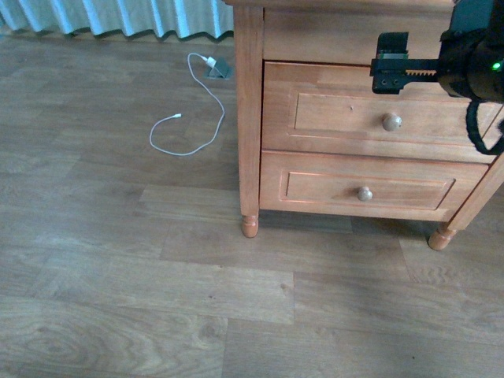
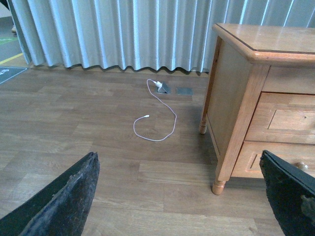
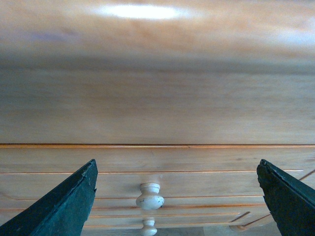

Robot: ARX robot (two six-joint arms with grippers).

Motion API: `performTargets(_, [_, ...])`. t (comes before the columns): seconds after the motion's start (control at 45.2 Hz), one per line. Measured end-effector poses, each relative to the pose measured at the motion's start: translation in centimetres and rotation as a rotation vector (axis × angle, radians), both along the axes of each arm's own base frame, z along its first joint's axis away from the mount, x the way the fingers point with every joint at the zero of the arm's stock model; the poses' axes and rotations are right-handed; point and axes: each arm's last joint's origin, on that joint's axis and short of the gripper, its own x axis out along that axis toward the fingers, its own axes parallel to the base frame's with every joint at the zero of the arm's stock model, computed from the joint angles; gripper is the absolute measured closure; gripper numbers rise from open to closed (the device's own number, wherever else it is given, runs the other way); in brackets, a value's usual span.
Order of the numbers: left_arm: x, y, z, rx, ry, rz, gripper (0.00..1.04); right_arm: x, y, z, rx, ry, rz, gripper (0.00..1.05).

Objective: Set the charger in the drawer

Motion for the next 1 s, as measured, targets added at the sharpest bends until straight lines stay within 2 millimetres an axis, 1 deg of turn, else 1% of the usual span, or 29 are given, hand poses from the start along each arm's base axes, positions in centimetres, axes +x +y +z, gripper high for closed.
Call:
performTargets(0.088, [0.0, 0.0, 0.0, 0.000, 0.000, 0.000, 0.06, -2.6, 0.0, 2.1, 0.017, -0.023, 0.035, 0.08])
performTargets(0.155, [0.0, 0.0, 0.0, 0.000, 0.000, 0.000, 0.06, -4.0, -0.1, 2.9, 0.024, -0.024, 0.049, 0.08])
performTargets(0.243, [0.0, 0.0, 0.0, 0.000, 0.000, 0.000, 0.06, -7.3, -0.6, 4.6, 0.040, -0.025, 0.076, 0.08])
performTargets(0.287, [0.0, 0.0, 0.0, 0.000, 0.000, 0.000, 0.06, -8.5, -0.9, 5.3, 0.045, -0.028, 0.078, 0.08])
performTargets(0.31, [0.0, 0.0, 0.0, 0.000, 0.000, 0.000, 0.06, -8.8, -1.0, 5.6, 0.047, -0.036, 0.078, 0.08])
performTargets(0.42, [0.0, 0.0, 0.0, 0.000, 0.000, 0.000, 0.06, -13.5, -2.2, 8.7, 0.084, -0.071, 0.095, 0.08])
performTargets(0.442, [0.0, 0.0, 0.0, 0.000, 0.000, 0.000, 0.06, -13.8, -2.3, 8.9, 0.087, -0.074, 0.096, 0.08])
performTargets(0.509, [0.0, 0.0, 0.0, 0.000, 0.000, 0.000, 0.06, -16.6, -2.9, 10.6, 0.115, -0.104, 0.105, 0.08])
performTargets(0.553, [0.0, 0.0, 0.0, 0.000, 0.000, 0.000, 0.06, -18.3, -3.2, 11.4, 0.133, -0.121, 0.107, 0.08])
performTargets(0.619, [0.0, 0.0, 0.0, 0.000, 0.000, 0.000, 0.06, -20.4, -3.5, 12.2, 0.153, -0.143, 0.105, 0.08])
performTargets(0.686, [0.0, 0.0, 0.0, 0.000, 0.000, 0.000, 0.06, -22.2, -3.7, 12.8, 0.166, -0.160, 0.095, 0.08])
performTargets(0.752, [0.0, 0.0, 0.0, 0.000, 0.000, 0.000, 0.06, -24.5, -4.1, 12.7, 0.179, -0.163, 0.085, 0.08])
performTargets(0.818, [0.0, 0.0, 0.0, 0.000, 0.000, 0.000, 0.06, -25.9, -4.4, 12.3, 0.195, -0.164, 0.077, 0.08])
performTargets(0.862, [0.0, 0.0, 0.0, 0.000, 0.000, 0.000, 0.06, -26.3, -4.5, 12.4, 0.204, -0.180, 0.073, 0.08])
performTargets(0.995, [0.0, 0.0, 0.0, 0.000, 0.000, 0.000, 0.06, -26.4, -4.6, 12.5, 0.213, -0.188, 0.069, 0.08])
